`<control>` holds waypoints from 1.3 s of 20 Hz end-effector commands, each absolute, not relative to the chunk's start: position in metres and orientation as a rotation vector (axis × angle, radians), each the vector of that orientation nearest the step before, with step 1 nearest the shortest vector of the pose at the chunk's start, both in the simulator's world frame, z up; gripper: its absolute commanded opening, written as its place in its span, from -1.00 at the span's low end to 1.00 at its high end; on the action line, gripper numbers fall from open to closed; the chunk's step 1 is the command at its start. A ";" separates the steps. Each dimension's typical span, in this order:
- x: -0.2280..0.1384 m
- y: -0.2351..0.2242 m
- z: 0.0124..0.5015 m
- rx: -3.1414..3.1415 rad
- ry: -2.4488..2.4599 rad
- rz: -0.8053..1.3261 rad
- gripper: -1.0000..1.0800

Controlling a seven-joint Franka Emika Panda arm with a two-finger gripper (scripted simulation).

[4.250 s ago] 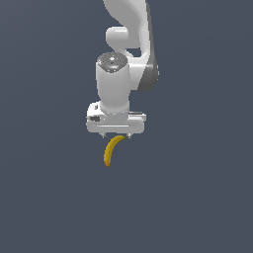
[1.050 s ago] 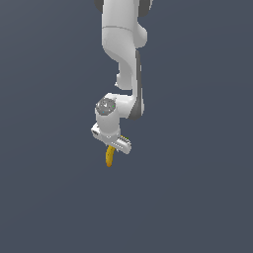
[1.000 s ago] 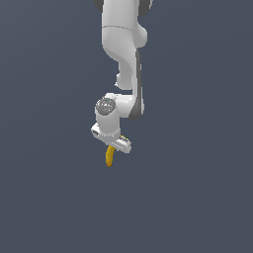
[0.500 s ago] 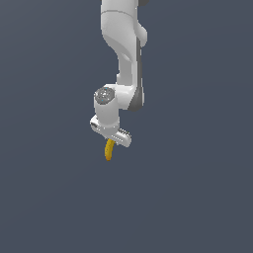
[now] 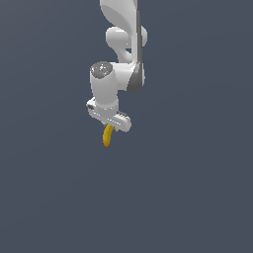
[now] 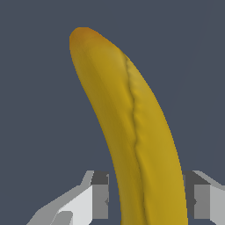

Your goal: Pick up the object and move it to a goal position.

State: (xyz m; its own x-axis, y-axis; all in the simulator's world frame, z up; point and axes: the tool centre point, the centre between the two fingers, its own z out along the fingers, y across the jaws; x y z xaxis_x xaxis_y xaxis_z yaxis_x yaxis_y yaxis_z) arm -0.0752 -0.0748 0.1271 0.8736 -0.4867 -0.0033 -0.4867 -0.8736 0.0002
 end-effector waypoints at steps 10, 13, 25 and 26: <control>-0.116 -0.079 0.225 -3.040 0.789 0.001 -1.00; -0.125 -0.080 0.249 -3.041 0.789 0.001 -1.00; -0.147 -0.083 0.310 -3.042 0.788 0.000 -1.00; -0.148 -0.083 0.312 -3.042 0.788 0.000 -1.00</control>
